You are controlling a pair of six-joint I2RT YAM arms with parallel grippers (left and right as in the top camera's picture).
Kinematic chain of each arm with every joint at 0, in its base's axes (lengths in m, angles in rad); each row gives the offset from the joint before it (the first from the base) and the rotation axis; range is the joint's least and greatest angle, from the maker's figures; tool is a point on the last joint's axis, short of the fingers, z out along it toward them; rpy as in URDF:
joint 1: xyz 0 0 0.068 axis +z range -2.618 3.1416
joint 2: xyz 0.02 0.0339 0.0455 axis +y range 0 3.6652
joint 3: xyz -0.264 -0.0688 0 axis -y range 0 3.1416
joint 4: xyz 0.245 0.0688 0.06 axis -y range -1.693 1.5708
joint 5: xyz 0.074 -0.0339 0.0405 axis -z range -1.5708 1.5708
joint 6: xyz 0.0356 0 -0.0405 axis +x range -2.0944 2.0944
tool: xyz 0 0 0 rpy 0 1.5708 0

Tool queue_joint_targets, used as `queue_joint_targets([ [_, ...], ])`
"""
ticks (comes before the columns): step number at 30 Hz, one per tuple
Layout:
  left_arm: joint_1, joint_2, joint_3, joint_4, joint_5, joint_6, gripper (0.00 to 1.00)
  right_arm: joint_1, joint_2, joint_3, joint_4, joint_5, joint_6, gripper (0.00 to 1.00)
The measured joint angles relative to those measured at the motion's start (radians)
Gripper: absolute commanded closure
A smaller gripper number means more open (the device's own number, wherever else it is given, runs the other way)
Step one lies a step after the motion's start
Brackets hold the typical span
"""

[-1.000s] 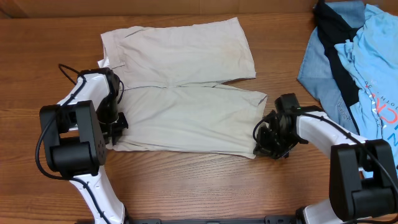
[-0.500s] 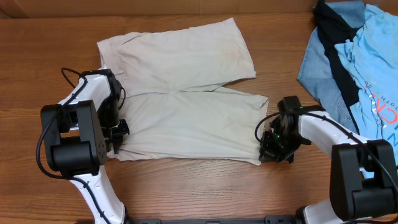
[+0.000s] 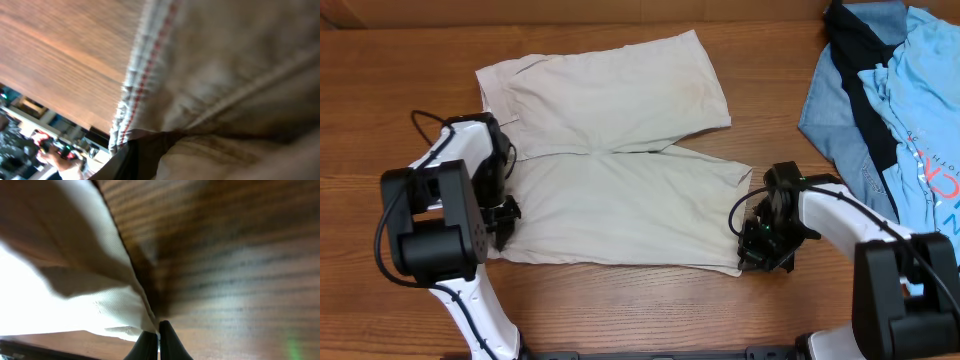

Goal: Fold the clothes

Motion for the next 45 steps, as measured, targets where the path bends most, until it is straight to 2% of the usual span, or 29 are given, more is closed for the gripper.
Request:
queue_joint_targets([
  [6,0.06,0.002,0.0,-0.006,0.014,-0.018,0.72,0.002,-0.084,-0.026,0.002,-0.024,0.012,0.96],
  [9,0.063,0.002,0.0,-0.003,0.016,-0.024,0.77,0.002,-0.101,-0.031,0.024,-0.024,0.014,0.96],
  [13,0.063,-0.001,0.0,-0.002,0.015,-0.028,0.72,0.002,-0.102,-0.032,0.051,-0.023,0.015,0.96],
  [16,0.064,-0.014,0.0,-0.003,0.014,-0.028,0.73,0.002,-0.102,-0.032,0.06,-0.019,0.015,0.96],
  [22,0.064,-0.085,0.0,0.001,0.015,-0.034,0.87,0.002,-0.127,-0.034,0.069,-0.02,0.015,0.96],
  [26,0.064,-0.174,0.0,0.002,0.012,-0.039,0.96,0.002,-0.236,-0.037,0.076,-0.016,0.014,0.96],
  [37,0.064,-0.405,0.0,-0.008,0.024,-0.039,0.93,0.002,-0.579,-0.037,0.076,-0.004,0.014,0.96],
  [45,0.065,-0.599,0.0,-0.03,0.034,-0.039,0.76,0.002,-0.67,-0.035,0.078,0.027,0.003,0.96],
])
